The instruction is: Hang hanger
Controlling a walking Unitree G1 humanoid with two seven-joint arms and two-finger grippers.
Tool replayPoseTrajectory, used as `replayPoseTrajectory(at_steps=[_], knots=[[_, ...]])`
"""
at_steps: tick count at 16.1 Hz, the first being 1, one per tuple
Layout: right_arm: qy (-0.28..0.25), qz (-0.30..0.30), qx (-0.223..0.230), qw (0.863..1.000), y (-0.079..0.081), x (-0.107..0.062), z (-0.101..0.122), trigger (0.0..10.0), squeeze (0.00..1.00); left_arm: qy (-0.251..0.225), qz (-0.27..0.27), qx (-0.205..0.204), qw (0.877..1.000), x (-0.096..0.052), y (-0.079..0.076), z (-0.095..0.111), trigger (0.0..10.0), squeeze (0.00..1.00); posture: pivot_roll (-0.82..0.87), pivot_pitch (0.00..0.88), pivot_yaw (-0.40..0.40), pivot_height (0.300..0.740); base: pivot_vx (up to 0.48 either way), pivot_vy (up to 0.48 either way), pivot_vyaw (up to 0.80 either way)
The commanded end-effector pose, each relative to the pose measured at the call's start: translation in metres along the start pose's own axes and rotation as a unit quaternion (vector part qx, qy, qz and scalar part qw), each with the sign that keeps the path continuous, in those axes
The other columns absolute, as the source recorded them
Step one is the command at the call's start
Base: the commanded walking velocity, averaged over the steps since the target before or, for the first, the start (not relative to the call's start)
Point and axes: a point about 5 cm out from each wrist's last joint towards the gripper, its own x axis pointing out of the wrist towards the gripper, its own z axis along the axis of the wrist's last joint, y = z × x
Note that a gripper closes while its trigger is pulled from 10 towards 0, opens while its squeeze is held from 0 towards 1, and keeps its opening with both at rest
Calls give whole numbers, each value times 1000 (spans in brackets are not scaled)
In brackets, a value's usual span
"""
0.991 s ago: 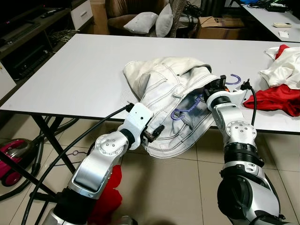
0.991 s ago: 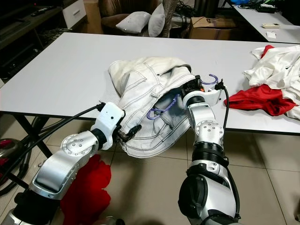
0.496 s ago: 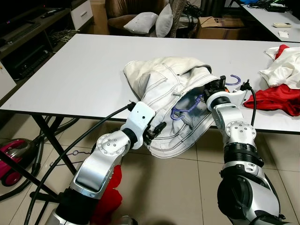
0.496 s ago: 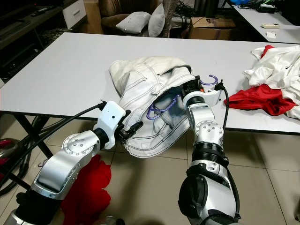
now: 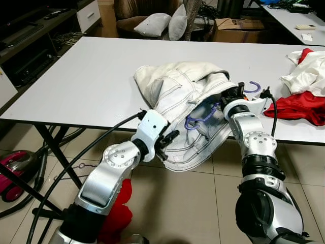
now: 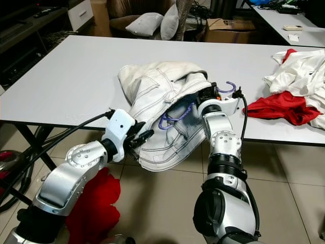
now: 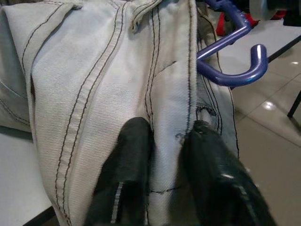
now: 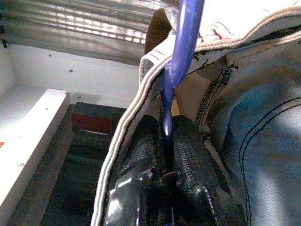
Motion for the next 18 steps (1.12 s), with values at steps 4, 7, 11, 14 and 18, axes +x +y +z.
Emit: replayPoseTrajectory(at_steps=[4, 7, 11, 14, 18], knots=[[-9, 15, 0, 1000, 11, 7, 2, 10000, 0, -53, -98, -21, 994, 0, -18, 20, 0, 0, 68, 0, 9, 740, 0, 0, 0], [-1, 16, 0, 1000, 15, 10, -6, 10000, 0, -94, -141, 6, 985, 4, -27, 39, 0, 0, 70, 0, 6, 740, 0, 0, 0], [4, 28, 23, 999, 23, 13, -12, 10000, 0, -54, -210, 102, 971, 4, -39, 29, 0, 0, 66, 0, 6, 740, 0, 0, 0], [4, 24, 3, 1000, 24, 14, -10, 10000, 0, -77, -162, 112, 977, 8, -34, 36, 0, 0, 58, 0, 7, 740, 0, 0, 0], [4, 4, -23, 1000, 10, 11, -6, 10000, 0, -53, 11, 129, 990, 7, 27, 39, 0, 0, 63, 0, 4, 740, 0, 0, 0]])
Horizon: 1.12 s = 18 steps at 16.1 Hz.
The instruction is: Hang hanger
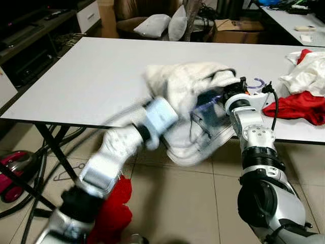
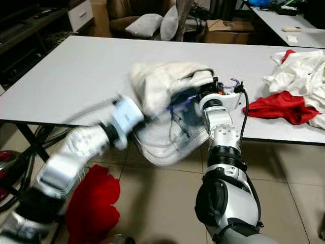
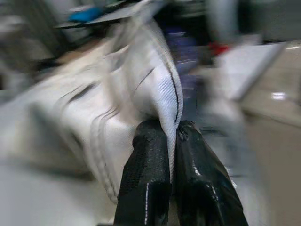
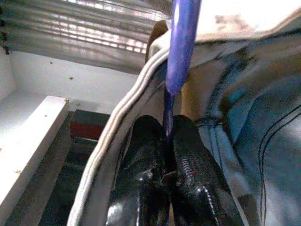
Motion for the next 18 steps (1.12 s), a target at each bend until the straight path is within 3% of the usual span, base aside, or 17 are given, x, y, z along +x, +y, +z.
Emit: replayPoseTrajectory(at_steps=[1, 4, 5, 7, 9, 12, 13, 16, 18], knots=[[14, 1, -10, 1000, -2, 0, -5, 10000, 0, 8, 41, 13, 999, -4, 18, 0, 0, 0, 65, 0, 4, 740, 0, 0, 0], [6, 2, -4, 1000, -1, 0, 0, 10000, 0, 54, 59, 31, 996, -9, 30, -15, 0, 0, 65, 0, 4, 740, 0, 0, 0], [4, 2, -4, 1000, -2, 0, 1, 10000, 0, 49, 59, 36, 996, -10, 32, -15, 0, 0, 64, 0, 5, 740, 0, 0, 0], [6, -1, -7, 1000, -3, 0, 0, 10000, 0, -5, 34, 32, 999, -6, 24, 1, 0, 0, 65, 0, 2, 740, 0, 0, 0], [11, -10, -17, 1000, -3, 2, -8, 10000, 0, -100, -23, 20, 995, -1, 2, 31, 0, 0, 66, 0, 1, 740, 0, 0, 0], [11, -20, -17, 1000, -1, 5, -13, 10000, 0, -147, -75, 33, 986, 3, -22, 48, 0, 0, 70, 0, -4, 740, 0, 0, 0], [9, -17, -13, 1000, 2, 6, -14, 10000, 0, -131, -110, 65, 983, 3, -35, 40, 0, 0, 71, 0, -4, 740, 0, 0, 0], [-4, -18, 2, 1000, 5, 8, -11, 10000, 0, -111, -151, 79, 979, 1, -53, 31, 0, 0, 68, 0, -1, 740, 0, 0, 0], [-11, -9, 50, 999, 11, 10, -8, 10000, 0, -56, -202, 113, 971, 0, -72, 11, 0, 0, 67, 0, 0, 740, 0, 0, 0]])
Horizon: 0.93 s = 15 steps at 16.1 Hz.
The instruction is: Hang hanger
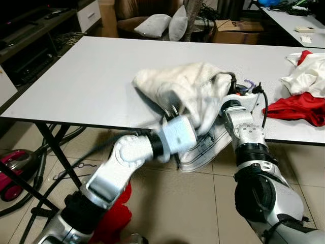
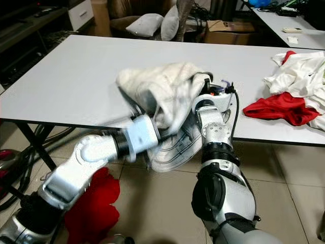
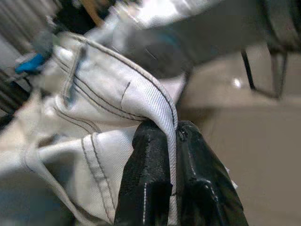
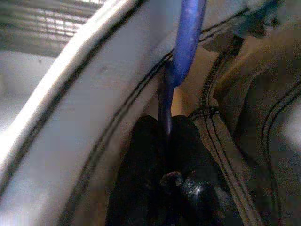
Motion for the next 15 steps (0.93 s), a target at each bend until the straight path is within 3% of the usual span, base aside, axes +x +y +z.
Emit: replayPoseTrajectory(at_steps=[1, 3, 5, 8, 10, 13, 15], knots=[[-9, 28, 34, 999, 21, 4, 5, 10000, 0, 13, -35, 11, 999, 3, -13, -4, 0, 0, 66, 0, 1, 740, 0, 0, 0], [-8, 33, 62, 997, 24, 4, 5, 10000, 0, 27, -32, 23, 999, 3, -12, -9, 0, 0, 69, 0, -2, 740, 0, 0, 0], [-1, 44, 136, 990, 27, 5, 6, 10000, 0, 68, -21, 48, 996, 3, -9, -20, 0, 0, 71, 0, -4, 740, 0, 0, 0], [39, 80, 137, 987, 37, 4, 0, 10000, 0, 156, 49, 83, 983, -6, 5, -49, 0, 0, 66, 0, -5, 740, 0, 0, 0], [73, 104, 109, 986, 44, 1, -4, 10000, 0, 173, 106, 71, 977, -11, 19, -57, 0, 0, 66, 0, -8, 740, 0, 0, 0], [94, 132, 104, 981, 53, -4, -5, 10000, 0, 193, 164, 73, 965, -18, 34, -65, 0, 0, 62, 0, -9, 740, 0, 0, 0], [103, 140, 68, 982, 57, -8, -4, 10000, 0, 174, 207, 72, 960, -21, 45, -61, 2706, 0, 59, 0, -7, 740, 0, 0, 0]])
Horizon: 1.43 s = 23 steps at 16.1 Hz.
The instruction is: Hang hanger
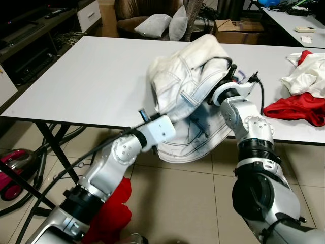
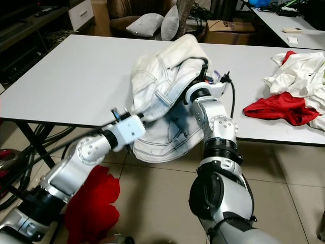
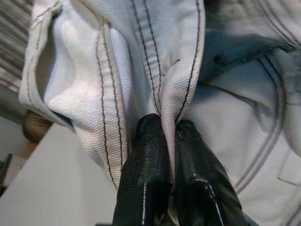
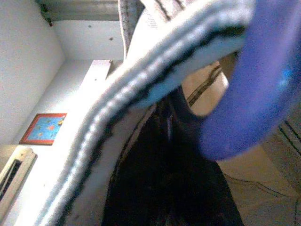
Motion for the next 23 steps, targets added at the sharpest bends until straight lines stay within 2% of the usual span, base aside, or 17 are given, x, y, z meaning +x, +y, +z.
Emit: replayPoseTrajectory(at_steps=[1, 2, 3, 5, 6, 7, 8, 12, 14, 16, 17, 19, 20, 21, 23], knots=[[-4, 34, -9, 999, 16, 0, 4, 10000, 0, 19, 13, -4, 1000, -1, 5, -8, 2392, 0, 59, 0, -7, 740, 0, 0, 0], [-5, 35, -6, 999, 18, -2, 6, 10000, 0, 13, 23, 2, 1000, 0, 7, -9, 392, 0, 59, 0, -7, 740, 0, 0, 0], [-5, 33, -8, 999, 18, -5, 8, 10000, 0, 2, 35, -1, 999, 1, 9, -7, 0, 0, 47, 0, -6, 740, 0, 0, 0], [-7, 29, -9, 1000, 16, -6, 9, 10000, 0, -4, 41, -2, 999, 2, 10, -6, 0, 0, 45, 0, -5, 740, 0, 0, 0], [-10, 25, -10, 1000, 15, -6, 9, 10000, 0, -7, 41, 5, 999, 2, 9, -6, 6667, 0, 47, 0, -7, 740, 0, 0, 0], [-12, 22, -11, 1000, 15, -6, 9, 10000, 0, -11, 27, -2, 1000, 2, 6, -6, 10000, 0, 47, 0, -7, 740, 0, 0, 0], [-14, 18, -15, 1000, 14, -6, 9, 10000, 0, -21, 5, -9, 1000, 1, 1, -6, 10000, 1000, 50, 0, -8, 740, 0, 0, 0], [-27, 8, -42, 999, 14, -7, 15, 10000, 0, -48, -52, -52, 996, -12, -11, -4, 10000, 1000, 57, 0, -8, 740, 0, 0, 0], [-33, 10, -43, 998, 15, -9, 20, 10000, 0, -50, -63, -65, 995, -20, -14, -8, 10000, 1000, 61, 0, -8, 740, 0, 0, 0], [-34, 10, -43, 998, 15, -9, 21, 10000, 0, -50, -64, -67, 994, -21, -14, -9, 10000, 1000, 62, 0, -8, 740, 0, 0, 0], [-35, 10, -45, 998, 15, -9, 22, 10000, 0, -52, -69, -80, 993, -24, -15, -9, 10000, 1000, 62, 0, -8, 740, 0, 0, 0], [-37, 19, -60, 997, 18, -11, 26, 10000, 0, -103, -87, -140, 981, -38, -19, -5, 10000, 1000, 72, 0, -7, 740, 0, 0, 0], [-34, 21, -67, 997, 18, -11, 26, 10000, 0, -112, -80, -156, 978, -41, -17, -4, 10000, 467, 72, 0, -7, 740, 0, 0, 0], [-24, 24, -94, 995, 21, -13, 26, 10000, 0, -129, -69, -195, 970, -48, -10, -2, 10000, 0, 74, 0, -6, 740, 0, 0, 0], [5, 36, -159, 987, 26, -19, 25, 10000, 0, -156, -53, -269, 949, -68, 5, -3, 10000, 0, 75, 0, -4, 740, 0, 0, 0]])
